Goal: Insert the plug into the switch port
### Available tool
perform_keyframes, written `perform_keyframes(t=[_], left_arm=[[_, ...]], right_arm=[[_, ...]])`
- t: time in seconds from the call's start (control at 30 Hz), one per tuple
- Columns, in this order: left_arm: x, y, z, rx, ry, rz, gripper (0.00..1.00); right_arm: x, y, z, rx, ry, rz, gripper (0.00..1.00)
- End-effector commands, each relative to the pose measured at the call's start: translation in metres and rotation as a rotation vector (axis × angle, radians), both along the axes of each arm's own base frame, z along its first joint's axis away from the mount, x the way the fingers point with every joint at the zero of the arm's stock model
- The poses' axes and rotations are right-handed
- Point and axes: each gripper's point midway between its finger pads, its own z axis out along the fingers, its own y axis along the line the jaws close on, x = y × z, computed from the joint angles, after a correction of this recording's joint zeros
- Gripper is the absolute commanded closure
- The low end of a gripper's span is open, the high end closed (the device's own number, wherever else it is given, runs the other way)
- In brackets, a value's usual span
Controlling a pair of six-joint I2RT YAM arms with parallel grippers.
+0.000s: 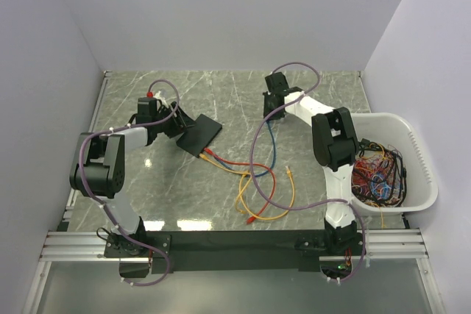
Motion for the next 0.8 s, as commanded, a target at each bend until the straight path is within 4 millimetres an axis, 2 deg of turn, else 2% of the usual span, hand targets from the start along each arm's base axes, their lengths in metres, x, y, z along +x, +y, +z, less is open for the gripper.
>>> perform_keyframes(t=[0.0, 0.03, 0.1, 0.13, 0.17, 0.2, 0.23, 0.27, 0.3, 0.33, 0.4, 0.43, 0.47, 0.53, 0.57, 0.6, 0.67, 0.7, 0.73, 0.77], left_arm=[[0.001, -0.004, 0.023, -0.015, -0.07, -0.019, 0.37], [0.001, -0.004, 0.024, -0.016, -0.071, -0.019, 0.37], [0.002, -0.004, 0.03, -0.018, -0.086, -0.016, 0.37], [0.001, -0.005, 0.032, -0.027, -0.087, -0.014, 0.37], [0.001, -0.006, 0.036, -0.033, -0.096, -0.015, 0.37], [0.001, -0.007, 0.045, -0.041, -0.118, -0.019, 0.37], [0.0, -0.008, 0.049, -0.053, -0.124, -0.019, 0.38], [-0.001, -0.009, 0.054, -0.059, -0.138, -0.021, 0.38], [-0.002, -0.013, 0.067, -0.069, -0.173, -0.037, 0.38], [-0.004, -0.016, 0.072, -0.076, -0.186, -0.046, 0.37], [-0.012, -0.026, 0.092, -0.09, -0.237, -0.082, 0.37], [-0.015, -0.03, 0.098, -0.094, -0.255, -0.091, 0.37], [-0.018, -0.034, 0.105, -0.1, -0.274, -0.102, 0.38], [-0.033, -0.05, 0.129, -0.136, -0.35, -0.156, 0.39], [-0.041, -0.057, 0.136, -0.152, -0.376, -0.181, 0.4], [-0.049, -0.061, 0.153, -0.17, -0.431, -0.201, 0.43], [-0.063, -0.066, 0.166, -0.212, -0.496, -0.227, 0.46], [-0.072, -0.068, 0.178, -0.231, -0.542, -0.246, 0.48], [-0.081, -0.069, 0.173, -0.251, -0.536, -0.254, 0.49], [-0.088, -0.071, 0.183, -0.267, -0.588, -0.285, 0.5]], right_arm=[[0.005, 0.001, 0.008, 0.009, -0.016, 0.006, 0.96], [0.006, 0.002, 0.01, 0.017, -0.03, 0.01, 1.0], [0.007, 0.006, 0.027, 0.04, -0.074, 0.028, 1.0], [0.007, 0.007, 0.029, 0.053, -0.104, 0.037, 1.0], [0.009, 0.007, 0.053, 0.064, -0.169, 0.05, 1.0], [-0.001, 0.012, 0.054, 0.088, -0.176, 0.084, 1.0], [0.003, 0.024, 0.094, 0.152, -0.288, 0.143, 1.0], [-0.002, 0.032, 0.108, 0.185, -0.329, 0.189, 1.0], [-0.012, 0.039, 0.113, 0.215, -0.349, 0.239, 1.0], [-0.018, 0.057, 0.133, 0.268, -0.408, 0.312, 1.0], [-0.051, 0.092, 0.172, 0.362, -0.474, 0.51, 1.0], [-0.057, 0.101, 0.171, 0.366, -0.465, 0.53, 1.0], [-0.068, 0.111, 0.18, 0.38, -0.476, 0.604, 1.0], [-0.085, 0.128, 0.184, 0.382, -0.475, 0.678, 1.0], [-0.103, 0.145, 0.189, 0.391, -0.482, 0.758, 1.0], [-0.11, 0.151, 0.19, 0.391, -0.484, 0.785, 1.0], [-0.129, 0.165, 0.198, 0.415, -0.494, 0.843, 1.0], [-0.141, 0.172, 0.2, 0.453, -0.486, 0.885, 1.0], [-0.147, 0.178, 0.205, 0.475, -0.495, 0.905, 1.0], [-0.155, 0.182, 0.211, 0.492, -0.503, 0.923, 1.0]])
